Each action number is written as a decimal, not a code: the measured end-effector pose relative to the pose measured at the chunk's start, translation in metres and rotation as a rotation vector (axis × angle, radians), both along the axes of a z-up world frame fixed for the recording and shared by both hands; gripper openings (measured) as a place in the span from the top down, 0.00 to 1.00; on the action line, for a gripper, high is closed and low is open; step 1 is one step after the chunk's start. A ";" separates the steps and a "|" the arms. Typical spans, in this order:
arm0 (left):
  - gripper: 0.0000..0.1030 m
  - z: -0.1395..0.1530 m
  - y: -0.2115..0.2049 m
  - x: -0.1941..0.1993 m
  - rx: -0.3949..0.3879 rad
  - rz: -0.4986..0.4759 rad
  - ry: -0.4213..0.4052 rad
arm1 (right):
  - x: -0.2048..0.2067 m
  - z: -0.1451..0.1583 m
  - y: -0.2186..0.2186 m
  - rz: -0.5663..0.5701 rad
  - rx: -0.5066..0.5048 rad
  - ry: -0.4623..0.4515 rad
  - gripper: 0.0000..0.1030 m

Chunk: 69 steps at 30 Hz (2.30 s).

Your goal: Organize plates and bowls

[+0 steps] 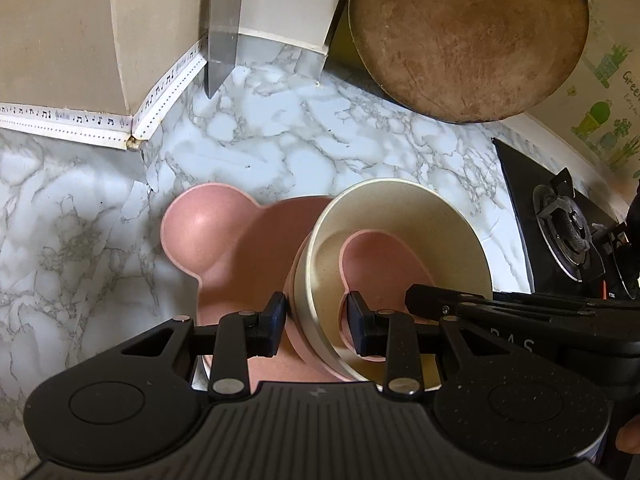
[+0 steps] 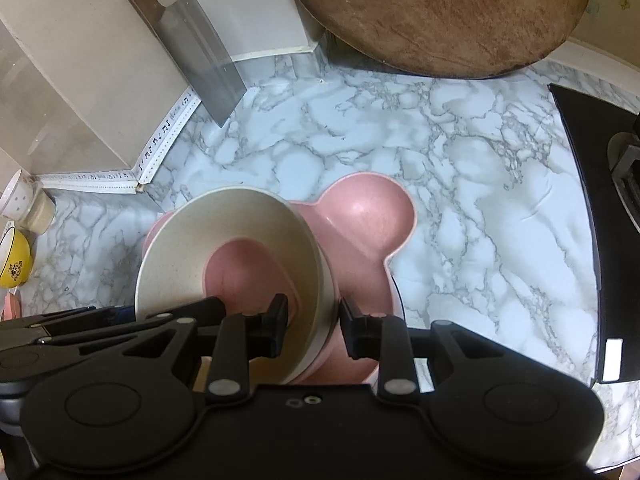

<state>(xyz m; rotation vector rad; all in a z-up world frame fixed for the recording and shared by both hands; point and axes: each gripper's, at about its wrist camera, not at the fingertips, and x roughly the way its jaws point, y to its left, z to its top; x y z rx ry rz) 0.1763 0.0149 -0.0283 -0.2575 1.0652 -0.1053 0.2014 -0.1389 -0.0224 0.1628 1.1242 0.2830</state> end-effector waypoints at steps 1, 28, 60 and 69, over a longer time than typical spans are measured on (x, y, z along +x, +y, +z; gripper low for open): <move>0.69 -0.001 0.000 0.000 0.001 0.000 0.001 | 0.000 -0.001 0.000 -0.001 0.000 0.004 0.72; 0.69 -0.002 0.005 -0.006 -0.006 0.026 -0.032 | -0.007 -0.001 -0.005 -0.015 0.030 -0.011 0.63; 0.44 0.056 -0.010 -0.091 0.029 -0.002 -0.279 | -0.092 0.063 -0.047 0.079 0.155 -0.283 0.28; 0.42 0.065 -0.013 -0.116 0.066 -0.009 -0.348 | -0.126 0.074 -0.047 0.145 0.130 -0.431 0.11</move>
